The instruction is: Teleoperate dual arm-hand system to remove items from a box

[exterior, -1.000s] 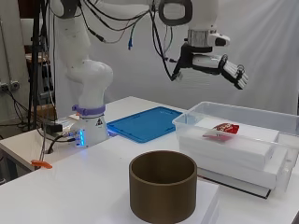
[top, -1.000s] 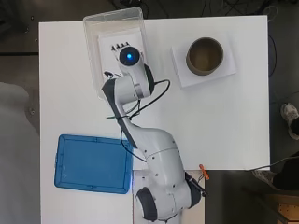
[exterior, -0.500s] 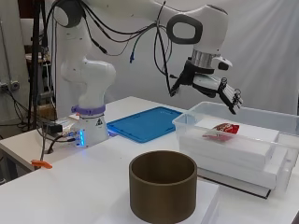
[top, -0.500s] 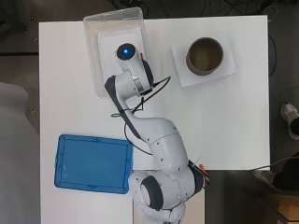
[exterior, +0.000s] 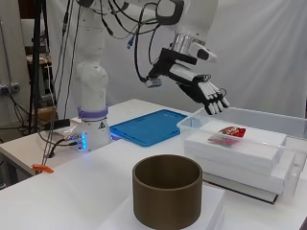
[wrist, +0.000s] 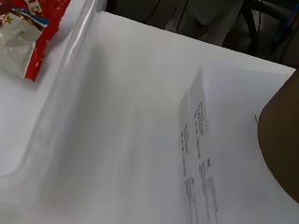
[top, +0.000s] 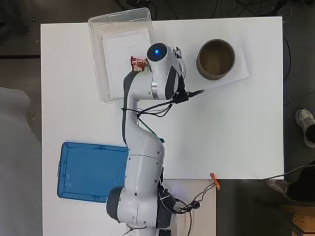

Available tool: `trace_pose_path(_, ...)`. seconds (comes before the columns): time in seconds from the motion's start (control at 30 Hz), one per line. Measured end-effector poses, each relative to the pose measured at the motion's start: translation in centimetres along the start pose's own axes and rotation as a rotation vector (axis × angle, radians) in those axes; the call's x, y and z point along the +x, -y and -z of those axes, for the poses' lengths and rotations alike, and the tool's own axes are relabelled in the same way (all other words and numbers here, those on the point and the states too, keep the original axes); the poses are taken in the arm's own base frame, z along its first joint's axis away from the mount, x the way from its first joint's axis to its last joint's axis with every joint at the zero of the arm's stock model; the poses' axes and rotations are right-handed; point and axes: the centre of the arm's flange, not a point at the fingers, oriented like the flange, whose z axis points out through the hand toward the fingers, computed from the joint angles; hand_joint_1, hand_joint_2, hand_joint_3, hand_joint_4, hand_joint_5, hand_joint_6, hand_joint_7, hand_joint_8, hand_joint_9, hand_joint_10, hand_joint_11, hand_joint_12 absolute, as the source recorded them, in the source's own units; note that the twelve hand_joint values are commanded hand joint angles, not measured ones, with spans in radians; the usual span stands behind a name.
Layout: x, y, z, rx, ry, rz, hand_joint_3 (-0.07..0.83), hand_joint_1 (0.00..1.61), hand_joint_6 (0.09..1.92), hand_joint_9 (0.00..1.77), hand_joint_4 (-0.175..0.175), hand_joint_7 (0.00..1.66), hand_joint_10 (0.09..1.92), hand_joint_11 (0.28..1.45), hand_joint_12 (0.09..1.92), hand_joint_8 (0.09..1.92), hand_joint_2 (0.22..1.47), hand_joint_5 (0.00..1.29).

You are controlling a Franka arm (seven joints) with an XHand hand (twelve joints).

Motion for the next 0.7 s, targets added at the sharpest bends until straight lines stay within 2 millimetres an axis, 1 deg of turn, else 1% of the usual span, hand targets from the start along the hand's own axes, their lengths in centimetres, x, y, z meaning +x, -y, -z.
trace_pose_path(0.03, 0.3, -0.2, -0.6, 0.017, -0.012, 0.011, 0.004, 0.33, 0.09, 0.56, 0.028, 0.47, 0.09, 0.6, 0.09, 0.09, 0.89, 0.3)
trace_pose_path(0.07, 1.5, 0.0, -1.2, 0.032, -0.024, 0.04, 0.003, 0.34, 0.09, 0.58, 0.024, 0.49, 0.09, 0.62, 0.09, 0.09, 0.89, 0.3)
trace_pose_path(0.1, 3.1, 0.3, -1.7, 0.044, -0.036, 0.076, 0.002, 0.33, 0.09, 0.59, 0.02, 0.5, 0.09, 0.63, 0.09, 0.09, 0.89, 0.3)
trace_pose_path(0.17, 7.2, 1.5, -2.7, 0.066, -0.058, 0.167, 0.0, 0.33, 0.09, 0.61, 0.017, 0.52, 0.09, 0.64, 0.09, 0.09, 0.89, 0.31)
trace_pose_path(0.23, 10.7, 2.4, -4.6, 0.104, -0.088, 0.246, 0.0, 0.33, 0.09, 0.64, 0.013, 0.56, 0.09, 0.65, 0.09, 0.09, 0.89, 0.31)
trace_pose_path(0.3, 11.4, 2.1, -6.1, 0.131, -0.114, 0.267, 0.0, 0.33, 0.09, 0.64, 0.014, 0.56, 0.09, 0.65, 0.09, 0.09, 0.89, 0.32)
trace_pose_path(0.33, 11.7, 1.9, -6.6, 0.139, -0.124, 0.277, -0.001, 0.34, 0.09, 0.61, 0.018, 0.53, 0.09, 0.63, 0.09, 0.09, 0.89, 0.32)
trace_pose_path(0.4, 12.4, 2.0, -7.0, 0.144, -0.131, 0.296, -0.004, 0.35, 0.09, 0.54, 0.023, 0.46, 0.09, 0.6, 0.09, 0.09, 0.88, 0.31)
trace_pose_path(0.47, 12.5, 2.0, -7.3, 0.142, -0.123, 0.295, -0.007, 0.36, 0.09, 0.47, 0.022, 0.38, 0.09, 0.55, 0.09, 0.09, 0.87, 0.28)
trace_pose_path(0.5, 12.5, 2.0, -7.4, 0.141, -0.116, 0.296, -0.006, 0.37, 0.09, 0.47, 0.023, 0.37, 0.09, 0.55, 0.09, 0.09, 0.87, 0.27)
trace_pose_path(0.53, 12.5, 2.1, -7.5, 0.145, -0.109, 0.298, -0.004, 0.37, 0.09, 0.51, 0.024, 0.41, 0.09, 0.57, 0.09, 0.09, 0.87, 0.27)
trace_pose_path(0.6, 12.6, 1.8, -8.3, 0.167, -0.101, 0.285, -0.001, 0.38, 0.09, 0.66, 0.032, 0.52, 0.09, 0.66, 0.09, 0.09, 0.89, 0.33)
trace_pose_path(0.63, 12.6, 1.7, -8.6, 0.175, -0.095, 0.274, -0.009, 0.72, 0.51, 0.76, 0.002, 0.58, 0.4, 0.76, 0.09, 0.54, 1.01, 0.49)
trace_pose_path(0.67, 12.7, 1.8, -8.5, 0.18, -0.085, 0.26, -0.002, 1.04, 1.02, 0.78, -0.067, 0.57, 0.87, 0.73, 0.55, 1.0, 1.11, 0.53)
trace_pose_path(0.7, 13.1, 2.0, -8.4, 0.184, -0.068, 0.235, 0.014, 1.19, 1.35, 0.77, -0.117, 0.55, 1.21, 0.71, 0.99, 1.27, 1.2, 0.53)
